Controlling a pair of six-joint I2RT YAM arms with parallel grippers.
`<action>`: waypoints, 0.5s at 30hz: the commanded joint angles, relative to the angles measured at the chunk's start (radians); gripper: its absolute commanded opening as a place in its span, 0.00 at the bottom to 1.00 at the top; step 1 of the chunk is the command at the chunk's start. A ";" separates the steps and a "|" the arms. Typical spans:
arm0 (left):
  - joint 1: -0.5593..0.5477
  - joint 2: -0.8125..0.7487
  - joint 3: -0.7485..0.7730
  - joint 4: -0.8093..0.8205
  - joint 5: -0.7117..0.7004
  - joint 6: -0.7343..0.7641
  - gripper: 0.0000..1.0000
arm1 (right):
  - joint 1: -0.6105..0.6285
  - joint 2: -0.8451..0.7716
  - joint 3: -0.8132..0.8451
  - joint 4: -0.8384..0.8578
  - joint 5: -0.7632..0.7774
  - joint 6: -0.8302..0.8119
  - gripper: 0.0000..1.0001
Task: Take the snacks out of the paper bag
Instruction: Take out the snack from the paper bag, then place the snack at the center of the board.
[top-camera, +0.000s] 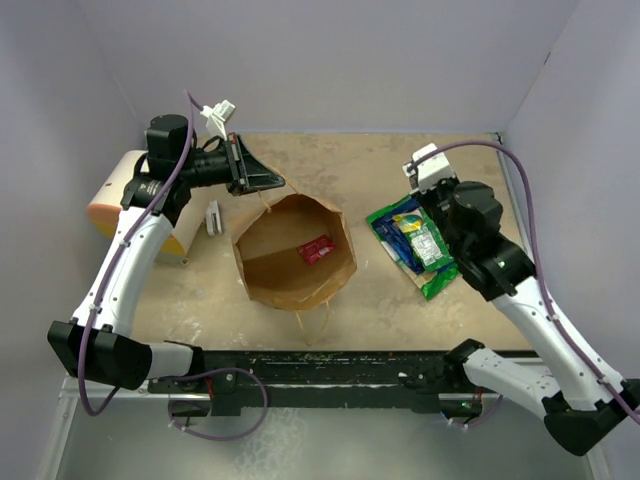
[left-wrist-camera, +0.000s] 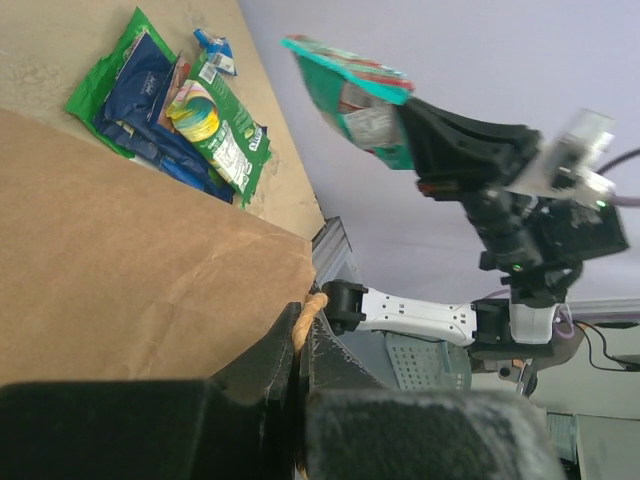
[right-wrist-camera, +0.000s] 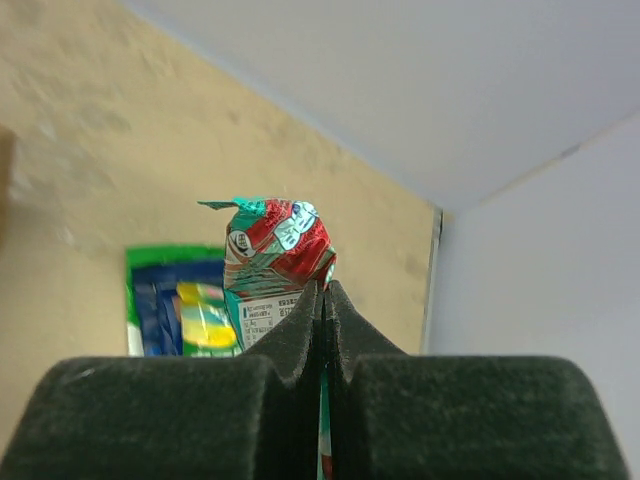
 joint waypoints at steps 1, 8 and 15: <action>0.010 -0.023 0.005 0.040 0.007 0.004 0.00 | -0.077 0.013 -0.068 0.005 0.027 0.032 0.00; 0.010 -0.028 0.012 0.039 0.017 0.005 0.00 | -0.217 0.058 -0.202 0.088 -0.014 -0.023 0.00; 0.009 -0.029 0.016 0.035 0.024 0.009 0.00 | -0.307 0.133 -0.221 0.157 -0.044 -0.104 0.00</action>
